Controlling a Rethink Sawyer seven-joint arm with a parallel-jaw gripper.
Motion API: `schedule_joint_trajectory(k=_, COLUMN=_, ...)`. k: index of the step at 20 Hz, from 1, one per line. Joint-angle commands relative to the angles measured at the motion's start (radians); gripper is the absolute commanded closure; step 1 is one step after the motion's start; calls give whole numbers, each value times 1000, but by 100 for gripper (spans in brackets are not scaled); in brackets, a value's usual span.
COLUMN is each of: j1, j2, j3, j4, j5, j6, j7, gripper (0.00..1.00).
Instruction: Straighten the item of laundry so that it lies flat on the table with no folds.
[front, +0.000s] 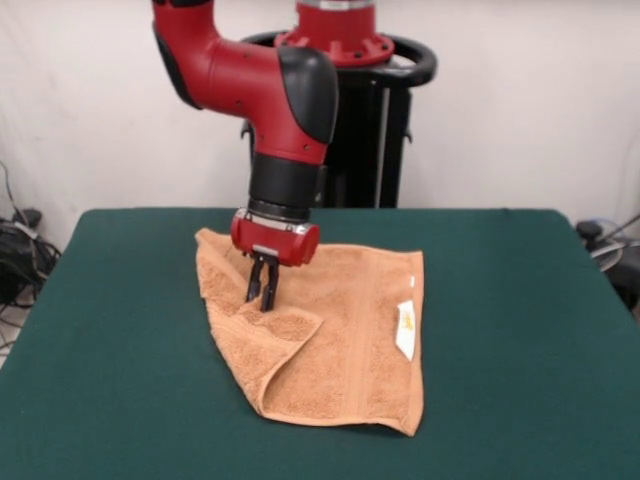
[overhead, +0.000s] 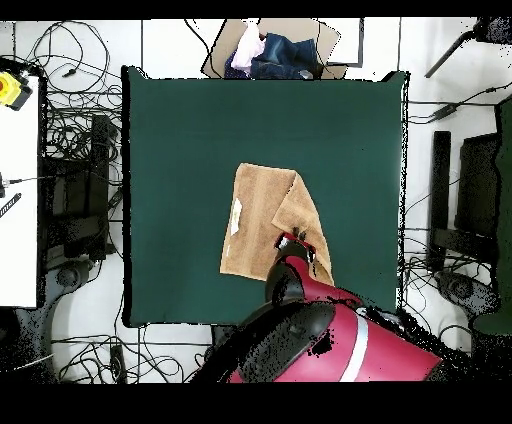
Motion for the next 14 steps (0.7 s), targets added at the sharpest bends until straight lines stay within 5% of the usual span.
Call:
schedule_joint_trajectory(k=1, j1=-6, j2=-64, j3=-29, j4=-76, j5=-29, j6=38, j7=90, gripper=100)
schedule_joint_trajectory(k=14, j1=-156, j2=-170, j3=41, j4=-198, j5=-254, j6=237, j7=9, gripper=100)
